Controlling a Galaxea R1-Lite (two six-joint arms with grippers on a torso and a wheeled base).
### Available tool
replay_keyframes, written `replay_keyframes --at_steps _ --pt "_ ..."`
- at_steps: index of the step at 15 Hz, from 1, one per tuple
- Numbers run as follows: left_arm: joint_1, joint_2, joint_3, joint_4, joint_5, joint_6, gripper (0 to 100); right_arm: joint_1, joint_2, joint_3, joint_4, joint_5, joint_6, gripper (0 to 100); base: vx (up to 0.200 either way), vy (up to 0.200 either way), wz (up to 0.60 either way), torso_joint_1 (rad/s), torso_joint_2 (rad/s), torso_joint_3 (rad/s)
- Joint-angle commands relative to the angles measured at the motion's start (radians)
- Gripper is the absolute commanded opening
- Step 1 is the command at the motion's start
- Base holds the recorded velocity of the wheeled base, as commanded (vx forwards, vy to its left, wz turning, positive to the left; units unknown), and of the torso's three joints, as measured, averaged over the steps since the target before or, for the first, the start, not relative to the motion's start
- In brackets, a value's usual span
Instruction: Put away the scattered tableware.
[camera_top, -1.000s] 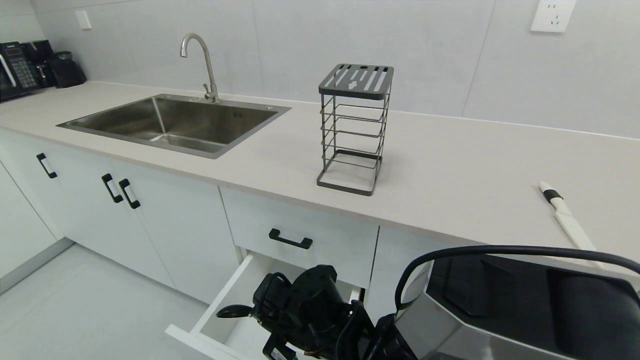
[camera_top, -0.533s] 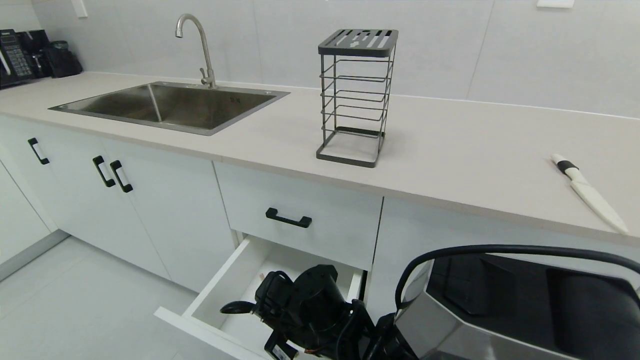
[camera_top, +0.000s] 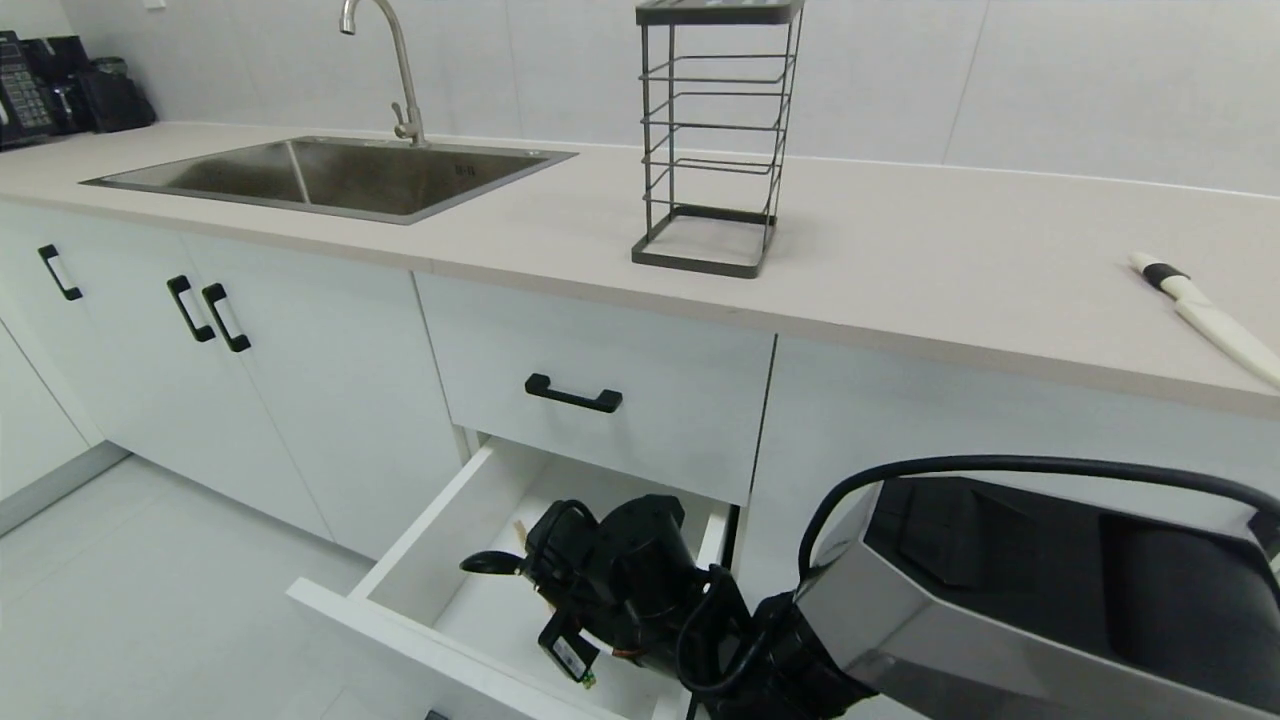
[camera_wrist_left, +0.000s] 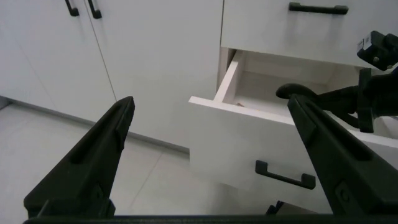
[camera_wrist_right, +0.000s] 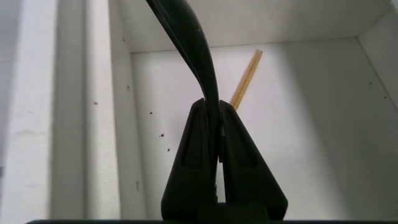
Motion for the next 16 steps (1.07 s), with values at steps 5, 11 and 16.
replay_keyframes --at_steps 5,11,16 --pt "0.000 0.001 0.000 -0.001 0.000 0.000 100 -0.037 0.004 -0.074 0.033 0.002 -0.030 0 0.000 0.000 0.00 -0.007 0.10 0.032" --pt "0.000 0.001 0.000 -0.001 0.000 0.000 100 -0.039 0.105 -0.143 0.035 0.005 -0.024 0 0.000 0.000 0.00 0.000 0.00 0.000" --pt "0.000 0.001 0.000 -0.001 0.000 0.000 100 -0.040 0.191 -0.226 0.059 0.015 0.002 0 0.000 0.000 0.00 0.000 0.00 0.000"
